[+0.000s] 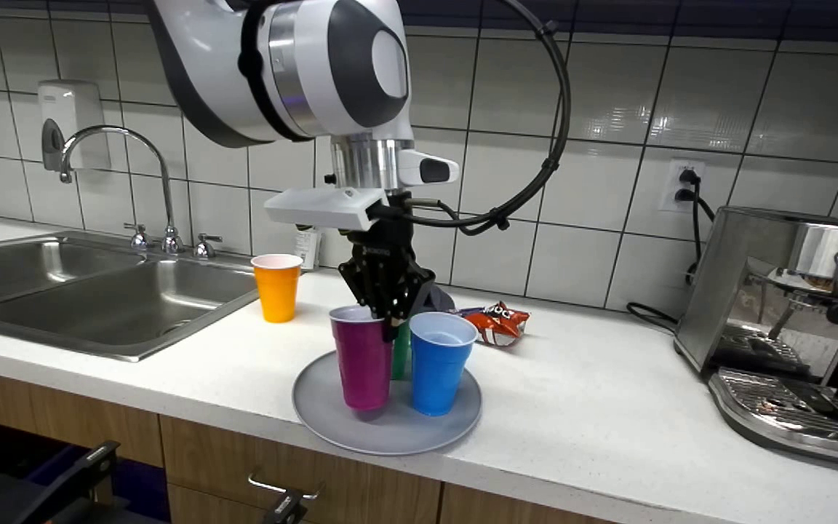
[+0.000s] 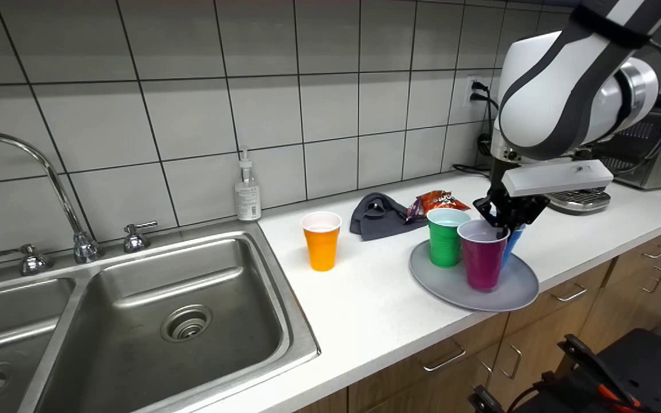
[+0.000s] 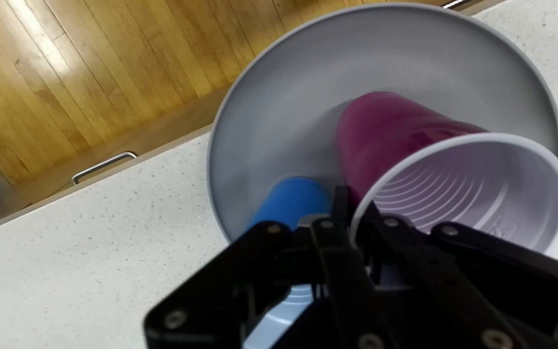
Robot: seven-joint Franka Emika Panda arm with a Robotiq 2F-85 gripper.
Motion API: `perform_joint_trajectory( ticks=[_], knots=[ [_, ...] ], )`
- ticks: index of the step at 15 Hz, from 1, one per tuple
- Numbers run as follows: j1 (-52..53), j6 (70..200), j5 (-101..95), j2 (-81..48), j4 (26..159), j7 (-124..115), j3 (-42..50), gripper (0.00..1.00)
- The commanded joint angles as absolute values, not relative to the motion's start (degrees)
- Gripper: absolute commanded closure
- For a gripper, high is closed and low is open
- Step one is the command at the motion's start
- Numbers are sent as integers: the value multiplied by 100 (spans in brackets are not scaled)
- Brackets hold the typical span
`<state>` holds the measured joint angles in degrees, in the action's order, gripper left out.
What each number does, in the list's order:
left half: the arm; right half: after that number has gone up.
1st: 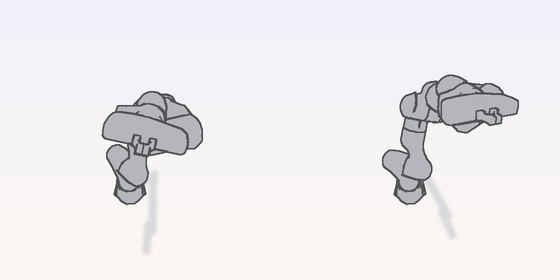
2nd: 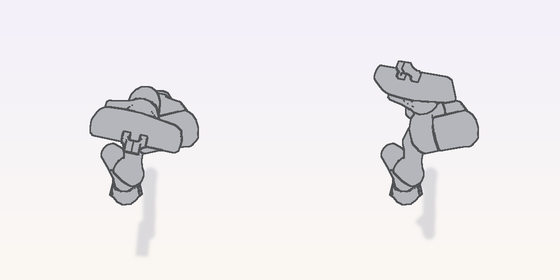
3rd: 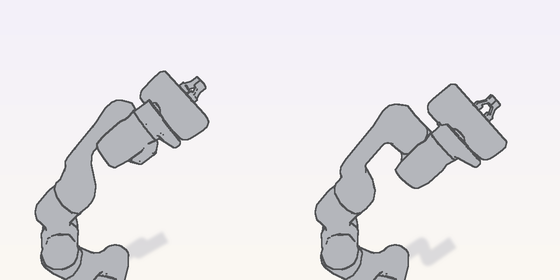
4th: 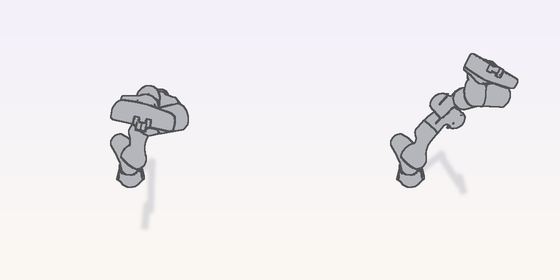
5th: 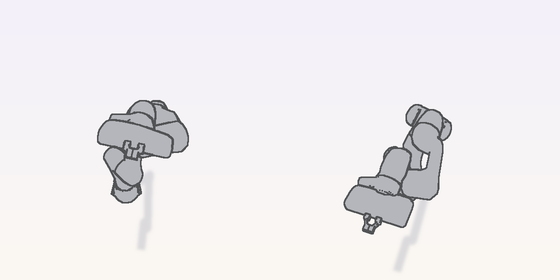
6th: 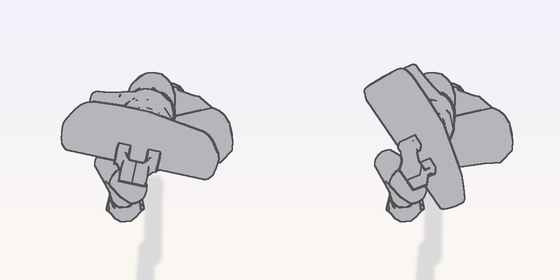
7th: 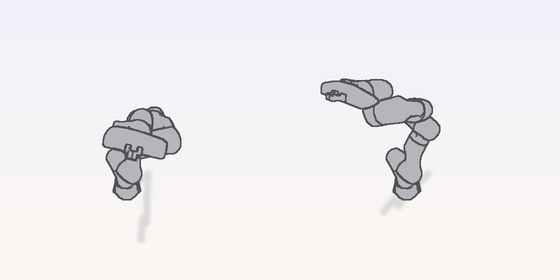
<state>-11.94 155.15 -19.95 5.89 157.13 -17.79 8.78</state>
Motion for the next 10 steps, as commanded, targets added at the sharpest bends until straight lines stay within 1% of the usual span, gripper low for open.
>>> perform_joint_trajectory(
  ticks=[1, 10],
  knots=[
    [-1327, 15621, -1978, 696, 15797, -1879, 872, 99],
    [-1406, 15643, -2044, 617, 15760, -1944, 900, 99]
  ],
)
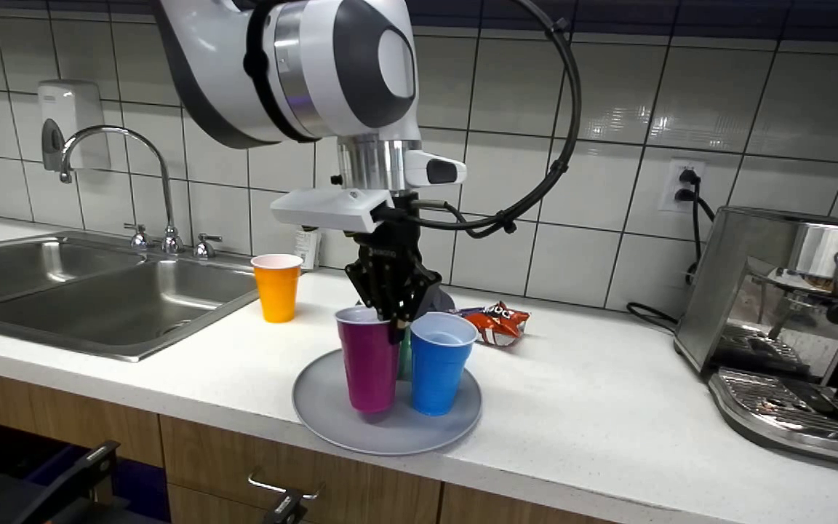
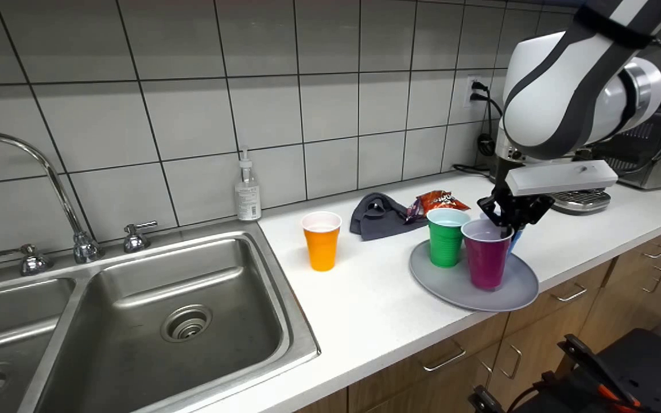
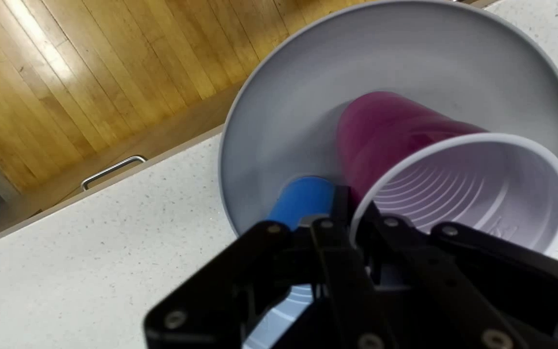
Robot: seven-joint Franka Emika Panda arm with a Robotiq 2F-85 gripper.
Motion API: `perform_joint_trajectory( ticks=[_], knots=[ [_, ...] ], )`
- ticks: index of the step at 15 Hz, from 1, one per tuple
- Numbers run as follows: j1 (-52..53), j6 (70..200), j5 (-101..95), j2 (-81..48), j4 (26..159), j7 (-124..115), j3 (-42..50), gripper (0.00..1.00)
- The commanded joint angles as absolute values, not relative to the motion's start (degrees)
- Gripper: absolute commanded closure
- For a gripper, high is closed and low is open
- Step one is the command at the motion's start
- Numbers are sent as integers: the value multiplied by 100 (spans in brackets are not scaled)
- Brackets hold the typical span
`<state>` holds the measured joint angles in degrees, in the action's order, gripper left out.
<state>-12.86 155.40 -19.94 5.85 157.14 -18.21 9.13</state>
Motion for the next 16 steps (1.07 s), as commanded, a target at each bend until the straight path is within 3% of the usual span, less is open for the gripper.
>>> perform_joint_trajectory(
  ticks=[1, 12, 13, 14, 16],
  knots=[
    [-1422, 15644, -2055, 606, 15752, -1956, 908, 99],
    [-1490, 15624, -2078, 531, 15741, -1982, 951, 99],
    [-1489, 15625, -2086, 528, 15743, -1988, 951, 69],
    [-1486, 15624, -2089, 522, 15743, -1990, 952, 68],
    [-1481, 15622, -2086, 514, 15740, -1995, 953, 55]
  ],
)
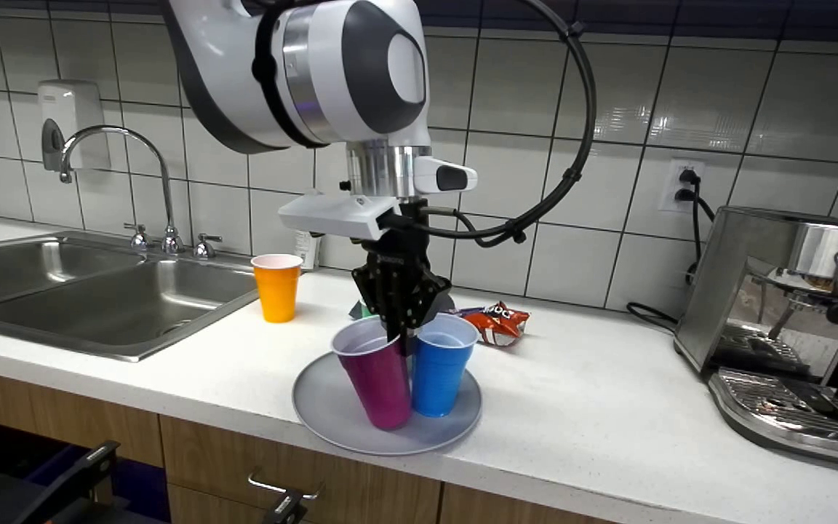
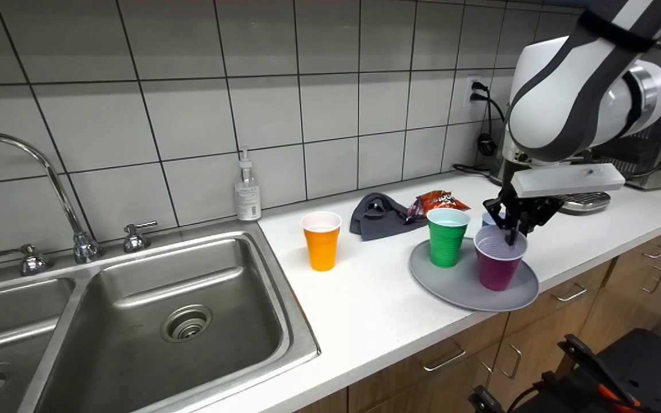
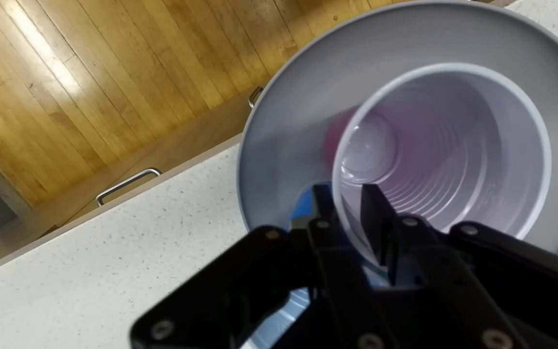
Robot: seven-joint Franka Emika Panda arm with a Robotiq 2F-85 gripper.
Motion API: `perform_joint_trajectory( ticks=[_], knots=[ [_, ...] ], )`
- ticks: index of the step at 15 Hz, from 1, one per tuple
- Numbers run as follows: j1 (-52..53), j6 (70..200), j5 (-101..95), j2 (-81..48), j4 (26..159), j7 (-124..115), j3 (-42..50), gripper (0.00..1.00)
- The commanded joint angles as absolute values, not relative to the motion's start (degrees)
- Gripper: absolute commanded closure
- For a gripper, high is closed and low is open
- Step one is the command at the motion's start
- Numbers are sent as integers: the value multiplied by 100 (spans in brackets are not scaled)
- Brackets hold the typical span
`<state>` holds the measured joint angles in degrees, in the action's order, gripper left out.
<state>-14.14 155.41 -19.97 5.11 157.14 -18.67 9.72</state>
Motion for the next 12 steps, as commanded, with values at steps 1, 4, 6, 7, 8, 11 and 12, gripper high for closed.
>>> perform_joint_trajectory(
  ticks=[1, 4, 6, 7, 8, 11, 12],
  knots=[
    [-1480, 15620, -2085, 517, 15739, -2001, 953, 47],
    [-1477, 15620, -2079, 522, 15740, -2007, 951, 25],
    [-1476, 15618, -2073, 524, 15742, -2008, 951, 10],
    [-1475, 15615, -2070, 525, 15742, -2006, 951, 2],
    [-1475, 15616, -2071, 524, 15742, -2007, 951, 0],
    [-1470, 15609, -2058, 537, 15739, -1993, 950, 0],
    [-1468, 15611, -2052, 541, 15741, -1986, 950, 0]
  ],
)
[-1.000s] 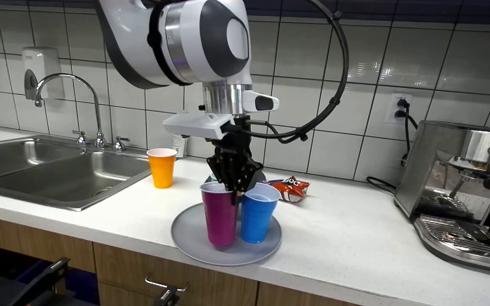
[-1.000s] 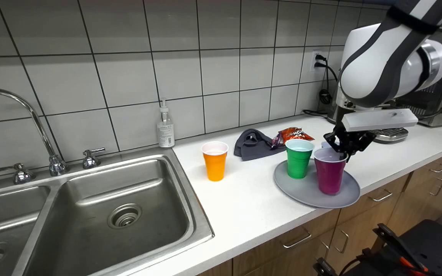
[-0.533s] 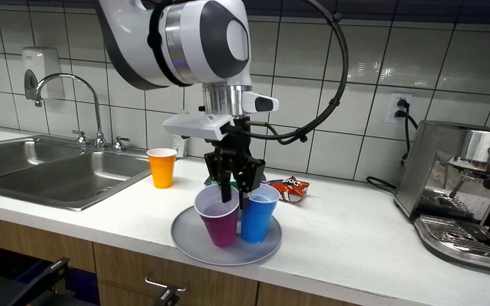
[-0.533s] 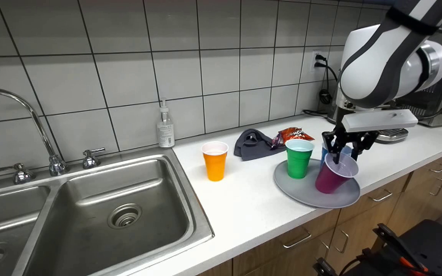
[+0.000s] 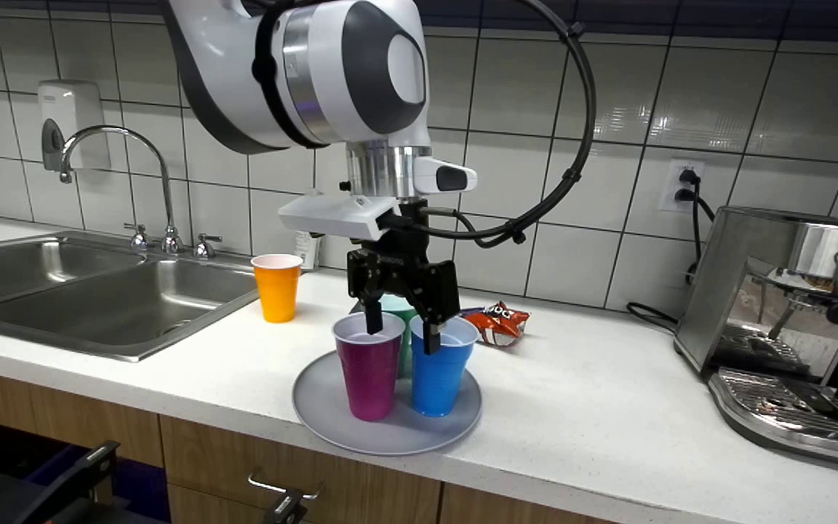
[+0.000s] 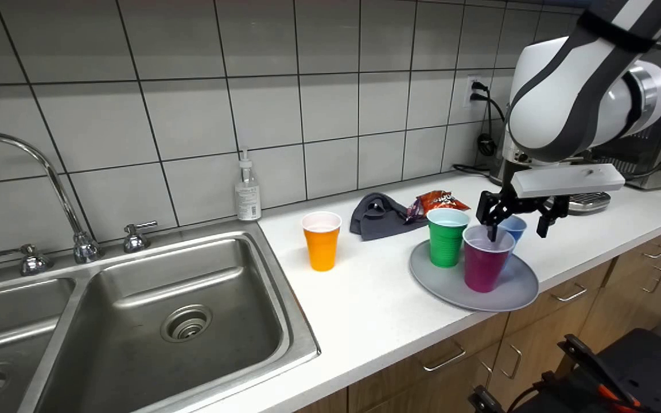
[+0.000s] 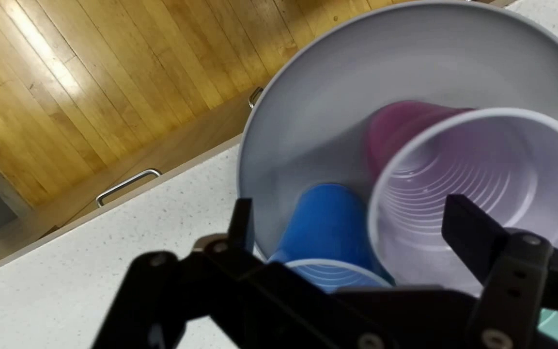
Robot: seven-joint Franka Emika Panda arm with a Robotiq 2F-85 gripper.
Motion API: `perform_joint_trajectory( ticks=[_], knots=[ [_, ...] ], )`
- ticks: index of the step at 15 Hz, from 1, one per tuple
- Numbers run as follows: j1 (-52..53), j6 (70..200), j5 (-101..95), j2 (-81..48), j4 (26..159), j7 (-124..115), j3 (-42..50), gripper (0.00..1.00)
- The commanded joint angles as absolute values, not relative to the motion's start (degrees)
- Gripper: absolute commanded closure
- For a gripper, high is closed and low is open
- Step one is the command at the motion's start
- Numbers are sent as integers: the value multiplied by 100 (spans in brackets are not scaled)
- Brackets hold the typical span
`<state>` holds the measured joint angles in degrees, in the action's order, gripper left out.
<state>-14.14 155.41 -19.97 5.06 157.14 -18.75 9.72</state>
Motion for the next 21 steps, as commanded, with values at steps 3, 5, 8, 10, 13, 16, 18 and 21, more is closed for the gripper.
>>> perform_joint_trajectory(
  ticks=[3, 5, 8, 10, 13, 16, 18, 21],
  knots=[
    [-1448, 15597, -1986, 580, 15745, -1940, 950, 0],
    [-1434, 15589, -1937, 613, 15752, -1906, 949, 0],
    [-1405, 15591, -1801, 721, 15777, -1815, 949, 0],
    [-1398, 15590, -1719, 766, 15777, -1792, 943, 0],
    [-1394, 15583, -1641, 847, 15775, -1775, 925, 0],
    [-1362, 15571, -1545, 992, 15785, -1713, 899, 0],
    [-1334, 15533, -1508, 1081, 15771, -1690, 863, 0],
    [-1309, 15480, -1545, 1176, 15739, -1700, 758, 0]
  ],
)
